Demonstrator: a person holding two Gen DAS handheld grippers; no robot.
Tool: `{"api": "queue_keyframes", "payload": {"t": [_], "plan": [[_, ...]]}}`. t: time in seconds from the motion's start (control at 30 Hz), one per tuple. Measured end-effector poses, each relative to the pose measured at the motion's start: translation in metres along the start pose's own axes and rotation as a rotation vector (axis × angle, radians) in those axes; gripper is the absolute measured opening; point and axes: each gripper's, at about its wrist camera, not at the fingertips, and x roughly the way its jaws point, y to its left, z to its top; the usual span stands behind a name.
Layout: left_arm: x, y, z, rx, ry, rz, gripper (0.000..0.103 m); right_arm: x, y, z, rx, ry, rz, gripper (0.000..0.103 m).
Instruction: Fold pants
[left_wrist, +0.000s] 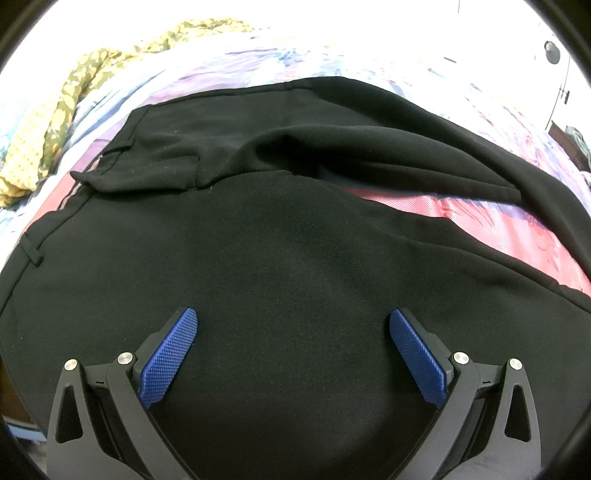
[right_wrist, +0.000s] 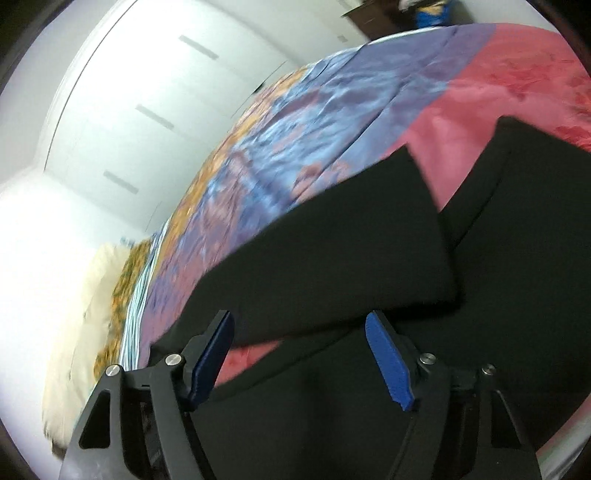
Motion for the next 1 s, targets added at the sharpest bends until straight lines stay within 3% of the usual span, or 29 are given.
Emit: {"api": "queue_keyframes", "payload": {"t": [0.17, 0.37, 0.57, 0.63, 0.67, 0.7, 0.73, 0.83, 0.9, 0.93, 1.0], "plan": [[0.0, 0.0, 0.0, 0.002, -0.005, 0.001, 0.103, 0.007, -0.012, 0.009, 0.171, -0.003, -0.081, 0.066], [0.001, -0.001, 0.0, 0.004, -0.017, 0.002, 0.103, 0.002, -0.008, -0.001, 0.238, 0.042, -0.07, 0.067], [0.001, -0.001, -0.001, 0.003, -0.018, 0.001, 0.103, -0.003, -0.034, 0.014, 0.327, -0.071, -0.1, 0.065], [0.001, 0.0, -0.001, 0.003, -0.022, 0.0, 0.103, 0.0, -0.04, 0.019, 0.338, -0.071, -0.096, 0.058], [0.001, 0.0, -0.001, 0.003, -0.024, 0.0, 0.103, 0.003, -0.041, 0.02, 0.329, -0.058, -0.104, 0.049], [0.0, 0.0, -0.001, 0.003, -0.026, 0.0, 0.103, 0.003, -0.041, 0.02, 0.316, -0.051, -0.1, 0.022], [0.0, 0.0, -0.001, 0.002, -0.026, -0.001, 0.103, 0.007, -0.041, 0.022, 0.297, -0.03, -0.09, 0.008], [0.0, 0.0, 0.005, 0.001, 0.03, -0.004, 0.103, 0.0, -0.036, 0.023, 0.254, -0.027, -0.062, 0.005], [-0.002, 0.003, 0.024, 0.005, 0.17, -0.055, 0.102, -0.014, -0.02, 0.029, 0.182, -0.049, -0.026, 0.005], [-0.006, 0.006, 0.037, -0.021, 0.209, -0.146, 0.102, -0.023, -0.009, 0.032, 0.133, -0.057, -0.002, 0.005], [-0.019, 0.014, 0.068, -0.105, 0.184, -0.348, 0.102, -0.038, 0.015, 0.04, 0.029, -0.065, 0.042, 0.005]]}}
